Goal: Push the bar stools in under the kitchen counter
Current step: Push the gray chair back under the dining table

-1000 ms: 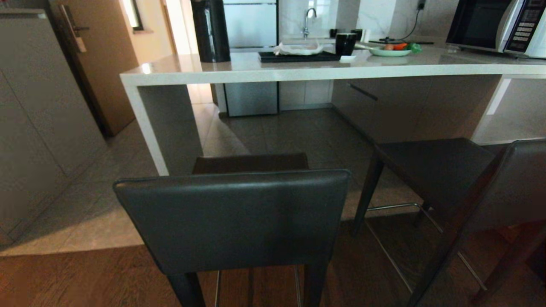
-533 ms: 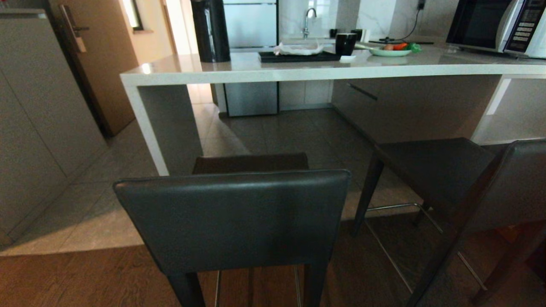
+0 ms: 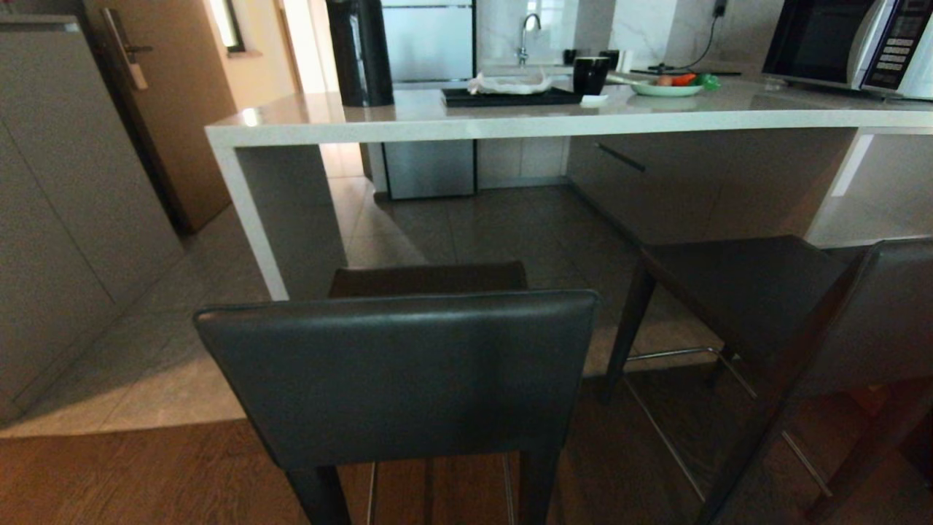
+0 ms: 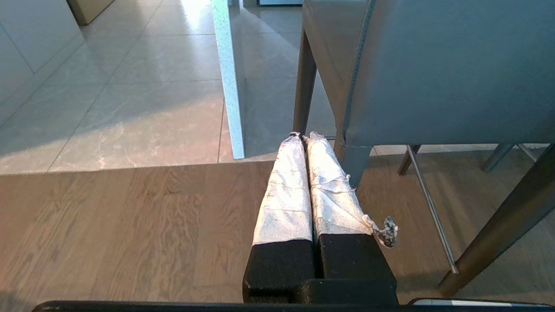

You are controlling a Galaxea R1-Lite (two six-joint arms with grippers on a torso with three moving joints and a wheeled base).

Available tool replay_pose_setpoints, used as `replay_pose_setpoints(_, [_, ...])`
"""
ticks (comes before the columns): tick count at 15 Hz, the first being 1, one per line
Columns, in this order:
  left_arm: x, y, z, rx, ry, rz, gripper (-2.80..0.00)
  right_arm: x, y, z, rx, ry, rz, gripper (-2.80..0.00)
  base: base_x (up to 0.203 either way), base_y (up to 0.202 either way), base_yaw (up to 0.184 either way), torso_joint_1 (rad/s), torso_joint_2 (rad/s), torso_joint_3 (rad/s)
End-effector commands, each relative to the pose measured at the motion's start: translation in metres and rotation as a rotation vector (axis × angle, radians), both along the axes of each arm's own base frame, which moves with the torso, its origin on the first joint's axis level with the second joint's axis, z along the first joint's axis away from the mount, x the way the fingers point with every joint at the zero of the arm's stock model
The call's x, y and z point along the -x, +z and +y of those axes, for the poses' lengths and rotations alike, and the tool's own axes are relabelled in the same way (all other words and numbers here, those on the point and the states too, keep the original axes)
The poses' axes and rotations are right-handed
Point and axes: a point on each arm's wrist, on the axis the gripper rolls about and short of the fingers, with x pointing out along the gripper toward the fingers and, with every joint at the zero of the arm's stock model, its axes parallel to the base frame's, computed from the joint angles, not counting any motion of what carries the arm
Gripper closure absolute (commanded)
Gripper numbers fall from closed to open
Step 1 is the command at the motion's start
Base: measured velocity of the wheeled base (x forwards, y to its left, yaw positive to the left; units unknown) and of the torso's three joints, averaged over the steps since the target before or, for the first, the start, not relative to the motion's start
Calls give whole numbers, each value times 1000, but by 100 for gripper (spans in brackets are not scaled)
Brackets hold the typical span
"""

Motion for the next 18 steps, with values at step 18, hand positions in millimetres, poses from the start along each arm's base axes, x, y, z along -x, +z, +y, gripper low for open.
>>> replay_pose_setpoints(18, [0,0,0,1,1,0,0,0,0,0,-1,0,2,0,0,0,0,0,0,0])
